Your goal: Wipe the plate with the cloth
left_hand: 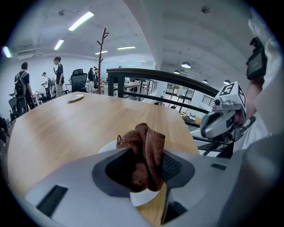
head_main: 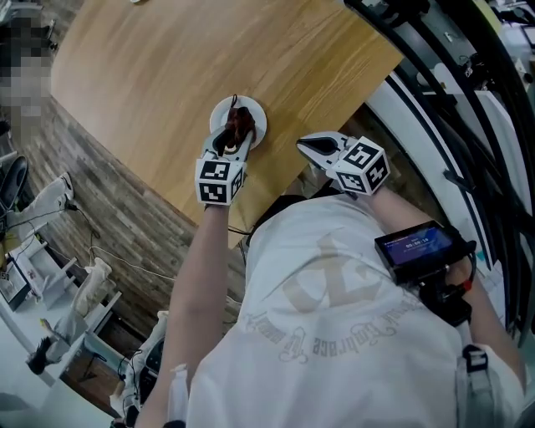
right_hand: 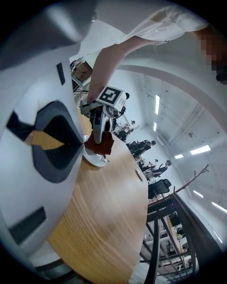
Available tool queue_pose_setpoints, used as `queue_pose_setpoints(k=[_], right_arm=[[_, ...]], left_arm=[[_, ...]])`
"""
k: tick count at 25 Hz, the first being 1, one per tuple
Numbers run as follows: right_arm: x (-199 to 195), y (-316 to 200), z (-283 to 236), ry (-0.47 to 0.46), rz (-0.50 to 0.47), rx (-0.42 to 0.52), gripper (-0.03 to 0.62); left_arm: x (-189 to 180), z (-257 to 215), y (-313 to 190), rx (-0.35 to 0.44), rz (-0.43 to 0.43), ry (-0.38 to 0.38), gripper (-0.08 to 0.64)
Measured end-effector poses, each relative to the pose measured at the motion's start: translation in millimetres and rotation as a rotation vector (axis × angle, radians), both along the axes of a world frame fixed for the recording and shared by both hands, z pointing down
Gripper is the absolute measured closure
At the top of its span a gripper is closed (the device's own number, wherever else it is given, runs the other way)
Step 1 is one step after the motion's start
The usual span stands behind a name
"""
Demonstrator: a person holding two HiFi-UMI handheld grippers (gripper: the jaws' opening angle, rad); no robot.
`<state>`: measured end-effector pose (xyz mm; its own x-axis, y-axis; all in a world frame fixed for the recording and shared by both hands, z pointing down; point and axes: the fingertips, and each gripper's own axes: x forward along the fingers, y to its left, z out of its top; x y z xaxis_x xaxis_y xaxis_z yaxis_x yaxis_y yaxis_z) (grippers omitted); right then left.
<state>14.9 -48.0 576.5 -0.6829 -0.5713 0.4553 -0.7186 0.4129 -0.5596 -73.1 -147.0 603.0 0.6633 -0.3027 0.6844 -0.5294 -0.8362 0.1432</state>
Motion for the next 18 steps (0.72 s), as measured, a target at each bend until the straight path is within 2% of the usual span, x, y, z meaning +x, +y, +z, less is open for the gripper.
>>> queue_pose_setpoints(k=[9, 14, 18], right_arm=[[12.2, 8.8, 8.0, 0.005, 0.027, -0.023, 0.578], [14.6, 15.7, 12.8, 0.011, 0.02, -0.035, 0.578], [14.1, 13.9, 12.1, 0.01, 0.017, -0.033, 0.578]], left_arm=[[10.8, 1.6, -46.9, 0.042, -0.057, 0.003, 0.391], [17.2, 2.0, -62.5, 0.056, -0.048, -0.007, 0.391], [19.1, 3.1, -53.6, 0.045, -0.018, -0.016, 0.391]])
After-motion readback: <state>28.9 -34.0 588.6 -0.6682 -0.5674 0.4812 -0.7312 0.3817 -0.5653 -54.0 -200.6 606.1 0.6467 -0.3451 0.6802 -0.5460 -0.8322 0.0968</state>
